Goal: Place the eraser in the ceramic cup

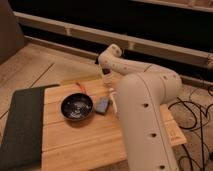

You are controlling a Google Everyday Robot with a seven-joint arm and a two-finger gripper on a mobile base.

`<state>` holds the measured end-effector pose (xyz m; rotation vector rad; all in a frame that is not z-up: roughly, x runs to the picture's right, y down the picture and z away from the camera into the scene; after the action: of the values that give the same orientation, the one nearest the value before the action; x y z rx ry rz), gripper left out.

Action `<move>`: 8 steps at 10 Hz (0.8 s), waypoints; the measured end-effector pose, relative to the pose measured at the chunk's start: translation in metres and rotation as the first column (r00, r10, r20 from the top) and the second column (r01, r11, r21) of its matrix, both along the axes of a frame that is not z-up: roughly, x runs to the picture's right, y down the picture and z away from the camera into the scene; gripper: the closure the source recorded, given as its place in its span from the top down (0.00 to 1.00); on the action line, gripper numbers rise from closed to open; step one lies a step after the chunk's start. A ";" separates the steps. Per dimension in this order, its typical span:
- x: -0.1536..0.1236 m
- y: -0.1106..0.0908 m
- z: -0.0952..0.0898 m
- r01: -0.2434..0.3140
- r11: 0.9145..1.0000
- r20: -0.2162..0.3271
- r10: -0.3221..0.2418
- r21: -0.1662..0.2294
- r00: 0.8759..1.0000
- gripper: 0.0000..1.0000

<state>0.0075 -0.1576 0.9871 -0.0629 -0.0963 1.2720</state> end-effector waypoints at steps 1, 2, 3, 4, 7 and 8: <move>0.000 0.002 0.000 0.000 1.000 0.004 0.000 0.000 1.000 0.00; 0.000 0.005 0.001 0.001 1.000 0.006 -0.001 -0.002 1.000 0.00; 0.000 0.009 0.002 0.004 1.000 0.006 -0.004 -0.008 1.000 0.00; 0.002 0.011 0.002 0.006 1.000 0.001 -0.006 -0.010 1.000 0.01; 0.006 0.011 0.002 0.006 1.000 -0.013 -0.006 -0.011 1.000 0.30; 0.007 0.012 0.003 0.005 1.000 -0.016 -0.005 -0.014 1.000 0.38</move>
<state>0.0147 -0.1458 0.9902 -0.0651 -0.0730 1.2677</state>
